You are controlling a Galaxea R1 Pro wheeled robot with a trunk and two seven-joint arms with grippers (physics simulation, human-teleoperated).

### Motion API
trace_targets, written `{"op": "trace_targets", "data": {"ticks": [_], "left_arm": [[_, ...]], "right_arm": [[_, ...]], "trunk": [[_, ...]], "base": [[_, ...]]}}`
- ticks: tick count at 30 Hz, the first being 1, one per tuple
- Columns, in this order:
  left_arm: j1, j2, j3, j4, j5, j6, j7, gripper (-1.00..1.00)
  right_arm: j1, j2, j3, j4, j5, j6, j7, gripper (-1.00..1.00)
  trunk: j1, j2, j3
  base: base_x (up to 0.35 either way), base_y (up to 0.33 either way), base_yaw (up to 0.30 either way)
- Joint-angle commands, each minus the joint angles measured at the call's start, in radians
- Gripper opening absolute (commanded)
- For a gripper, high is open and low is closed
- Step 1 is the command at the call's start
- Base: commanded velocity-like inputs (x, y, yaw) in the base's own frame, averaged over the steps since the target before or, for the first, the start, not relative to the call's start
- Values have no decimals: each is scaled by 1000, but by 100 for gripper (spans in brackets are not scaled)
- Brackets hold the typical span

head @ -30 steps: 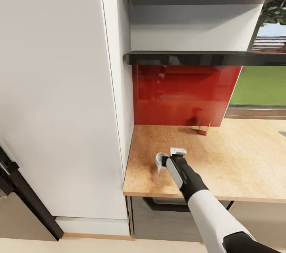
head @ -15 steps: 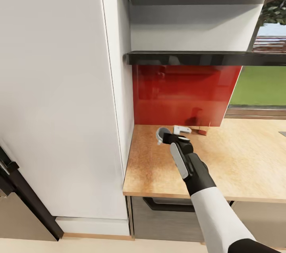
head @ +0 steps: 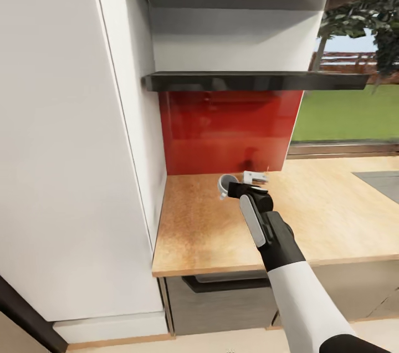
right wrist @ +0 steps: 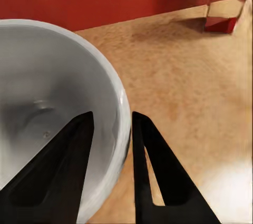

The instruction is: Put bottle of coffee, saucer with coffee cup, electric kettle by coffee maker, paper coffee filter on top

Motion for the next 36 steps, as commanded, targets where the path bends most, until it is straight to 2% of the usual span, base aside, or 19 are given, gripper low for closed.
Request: {"op": "trace_targets", "data": {"ticks": [1,9,16,36], "left_arm": [[0,-1,-8,0,8,-2,3,100],[0,-3,-4,-2,7,-2,4,100],[0,-9,-3,-3,7,-2,5,100],[0,-11,-3,-4,6,-2,4,100]], "right_arm": [[-1,0,2,-1,-11,2,-9,-100],[-1,0,0,-1,-11,1,-9,-100],[-1,-12,0,-2,-12,1,-9,-100],[-1,-13,0,-1,-11,1,-9,-100]], "trunk": [[1,-2,-2],[1,-2,-2],[1,-2,-2],[1,-2,-2]], "base": [[0,0,-300],[0,0,-300],[0,0,-300],[0,0,-300]]}}
